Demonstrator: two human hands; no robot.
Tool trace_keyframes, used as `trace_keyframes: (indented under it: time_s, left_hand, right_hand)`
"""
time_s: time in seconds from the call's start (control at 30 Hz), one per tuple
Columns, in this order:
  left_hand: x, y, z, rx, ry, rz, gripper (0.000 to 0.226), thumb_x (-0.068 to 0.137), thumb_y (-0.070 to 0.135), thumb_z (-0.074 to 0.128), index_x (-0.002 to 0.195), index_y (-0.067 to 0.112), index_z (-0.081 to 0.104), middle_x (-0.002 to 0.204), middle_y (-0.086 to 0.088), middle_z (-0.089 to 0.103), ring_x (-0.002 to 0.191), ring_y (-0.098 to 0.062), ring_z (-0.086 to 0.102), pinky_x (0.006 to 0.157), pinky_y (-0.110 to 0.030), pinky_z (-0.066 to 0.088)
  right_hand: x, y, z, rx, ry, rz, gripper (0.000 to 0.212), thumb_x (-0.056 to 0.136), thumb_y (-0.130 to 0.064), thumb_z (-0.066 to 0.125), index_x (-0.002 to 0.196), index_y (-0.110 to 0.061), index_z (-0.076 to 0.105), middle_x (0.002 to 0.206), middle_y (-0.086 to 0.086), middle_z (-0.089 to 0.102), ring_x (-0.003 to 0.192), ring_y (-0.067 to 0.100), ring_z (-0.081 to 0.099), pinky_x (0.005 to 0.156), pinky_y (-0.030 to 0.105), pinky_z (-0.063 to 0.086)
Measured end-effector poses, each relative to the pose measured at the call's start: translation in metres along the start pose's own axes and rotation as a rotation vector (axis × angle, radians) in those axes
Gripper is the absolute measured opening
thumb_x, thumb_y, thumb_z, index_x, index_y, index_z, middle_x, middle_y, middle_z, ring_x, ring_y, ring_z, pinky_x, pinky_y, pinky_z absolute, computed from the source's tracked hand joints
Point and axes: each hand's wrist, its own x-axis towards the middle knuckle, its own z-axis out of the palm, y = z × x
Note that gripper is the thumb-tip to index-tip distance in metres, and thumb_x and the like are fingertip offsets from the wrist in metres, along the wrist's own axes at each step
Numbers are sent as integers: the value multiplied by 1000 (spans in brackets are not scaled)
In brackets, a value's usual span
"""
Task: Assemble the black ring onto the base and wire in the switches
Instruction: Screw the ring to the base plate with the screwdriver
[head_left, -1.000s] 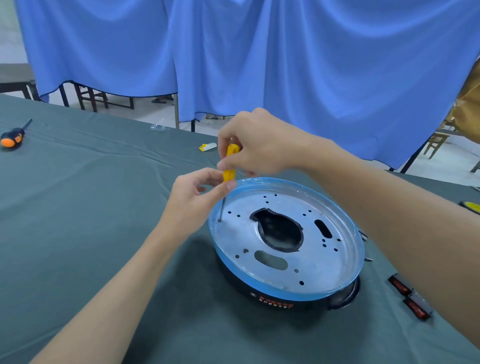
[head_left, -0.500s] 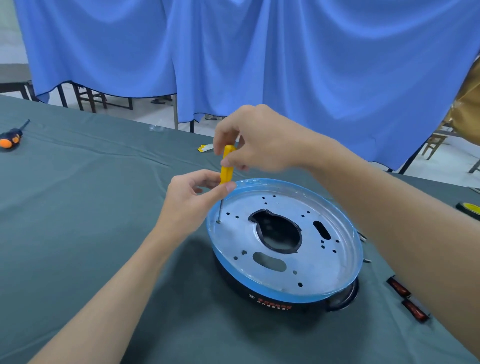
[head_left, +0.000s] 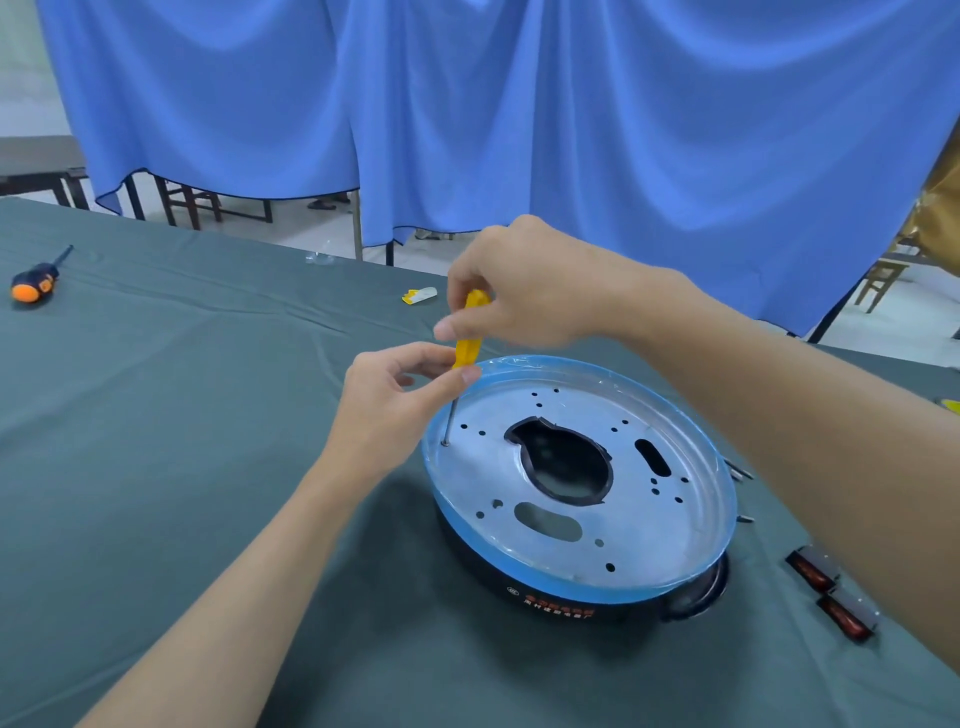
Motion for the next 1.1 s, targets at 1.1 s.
trace_keyframes:
  time_s: [1.1]
  left_hand:
    - [-10, -29, 22, -492, -50, -613, 36, 99, 34, 53, 76, 22, 78, 80, 1, 76, 69, -13, 71, 67, -27, 54]
  right_hand:
    - [33, -24, 17, -179, -270, 108, 25, 85, -11, 63, 62, -12, 54, 26, -11, 44, 24, 3, 44, 26, 11, 32]
